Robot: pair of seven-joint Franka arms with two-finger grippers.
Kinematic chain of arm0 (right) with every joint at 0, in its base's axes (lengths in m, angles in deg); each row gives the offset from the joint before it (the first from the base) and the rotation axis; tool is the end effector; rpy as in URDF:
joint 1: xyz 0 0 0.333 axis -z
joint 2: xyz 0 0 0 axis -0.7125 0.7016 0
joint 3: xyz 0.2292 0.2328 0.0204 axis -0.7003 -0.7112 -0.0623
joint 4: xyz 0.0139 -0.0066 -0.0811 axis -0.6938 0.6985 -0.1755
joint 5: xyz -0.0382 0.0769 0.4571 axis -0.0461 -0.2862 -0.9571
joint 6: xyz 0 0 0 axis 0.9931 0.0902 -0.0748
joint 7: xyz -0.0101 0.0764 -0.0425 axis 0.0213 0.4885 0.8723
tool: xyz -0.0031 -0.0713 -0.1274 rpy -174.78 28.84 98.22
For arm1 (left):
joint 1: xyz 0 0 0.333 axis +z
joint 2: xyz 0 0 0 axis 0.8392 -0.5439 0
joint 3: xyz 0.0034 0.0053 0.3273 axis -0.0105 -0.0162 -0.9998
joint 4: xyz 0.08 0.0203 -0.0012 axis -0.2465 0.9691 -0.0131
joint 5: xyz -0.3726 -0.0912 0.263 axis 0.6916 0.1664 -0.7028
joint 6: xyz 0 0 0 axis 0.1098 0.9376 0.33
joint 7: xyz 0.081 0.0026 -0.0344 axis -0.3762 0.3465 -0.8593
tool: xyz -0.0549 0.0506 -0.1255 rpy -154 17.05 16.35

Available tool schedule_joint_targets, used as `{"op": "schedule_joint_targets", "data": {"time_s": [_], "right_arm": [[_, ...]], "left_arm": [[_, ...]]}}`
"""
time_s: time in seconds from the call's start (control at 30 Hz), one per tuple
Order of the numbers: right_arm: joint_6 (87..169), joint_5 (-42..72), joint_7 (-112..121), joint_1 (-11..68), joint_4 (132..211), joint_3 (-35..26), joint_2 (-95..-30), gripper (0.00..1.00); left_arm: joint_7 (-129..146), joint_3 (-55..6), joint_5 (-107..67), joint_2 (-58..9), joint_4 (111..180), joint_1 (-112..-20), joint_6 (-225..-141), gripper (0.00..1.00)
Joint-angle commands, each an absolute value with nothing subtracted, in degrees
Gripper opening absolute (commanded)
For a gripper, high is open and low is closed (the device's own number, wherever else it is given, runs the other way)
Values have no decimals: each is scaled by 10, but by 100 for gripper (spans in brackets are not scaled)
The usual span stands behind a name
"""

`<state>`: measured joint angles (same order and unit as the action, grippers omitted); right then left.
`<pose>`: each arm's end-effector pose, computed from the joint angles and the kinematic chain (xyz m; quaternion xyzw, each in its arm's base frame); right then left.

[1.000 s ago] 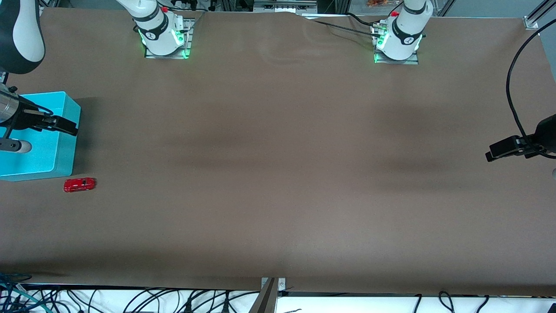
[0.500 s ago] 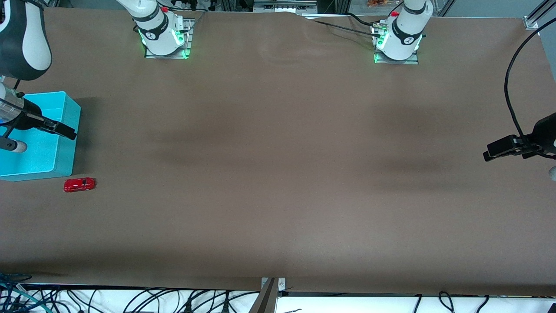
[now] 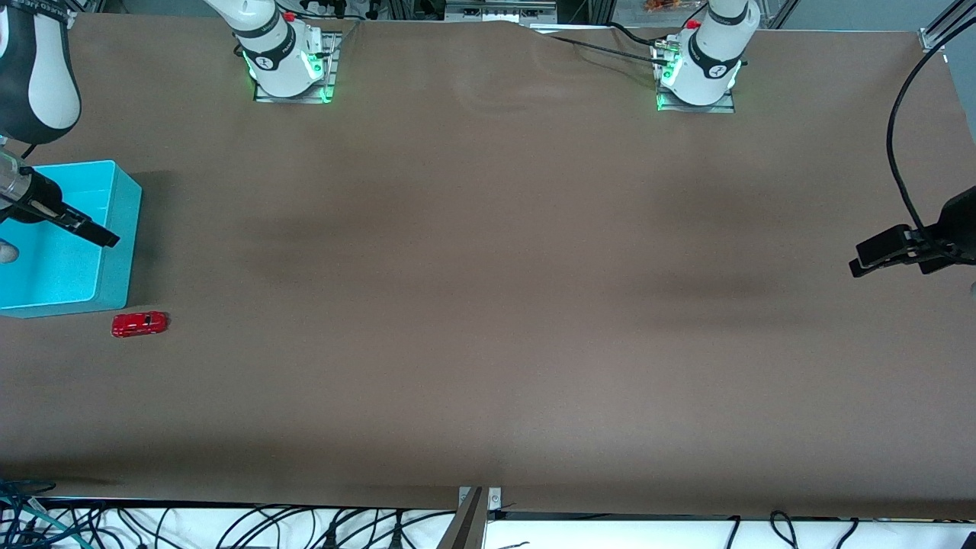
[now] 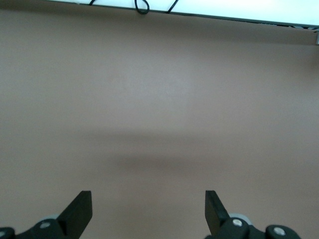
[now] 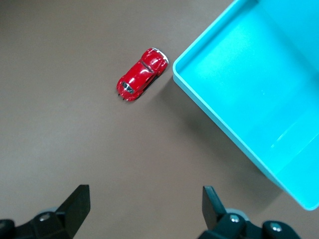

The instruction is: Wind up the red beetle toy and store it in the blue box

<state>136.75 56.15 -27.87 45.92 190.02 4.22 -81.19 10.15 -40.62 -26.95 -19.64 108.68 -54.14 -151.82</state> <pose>0.6126 -0.1667 0.3341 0.9392 -0.3407 0.0198 0.0382 0.7315 0.0103 0.6032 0.9984 0.0474 0.0187 0.0225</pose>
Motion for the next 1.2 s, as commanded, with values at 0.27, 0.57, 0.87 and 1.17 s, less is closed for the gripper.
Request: {"op": "schedule_joint_targets", "data": {"time_s": [0.27, 0.57, 0.87, 1.17], "right_arm": [[1434, 562, -375, 471, 1907, 52, -769, 100], [1485, 562, -450, 481, 1905, 52, -727, 100], [1513, 562, -542, 483, 1885, 51, -686, 100], [1513, 562, -608, 497, 1837, 37, -641, 100]], "left_arm": [[103, -408, -275, -192, 1086, -542, -1514, 100], [102, -408, -275, -192, 1086, -543, -1514, 100], [103, -407, -275, -192, 1086, -544, -1514, 100], [103, -407, -274, -192, 1086, -543, -1514, 100]]}}
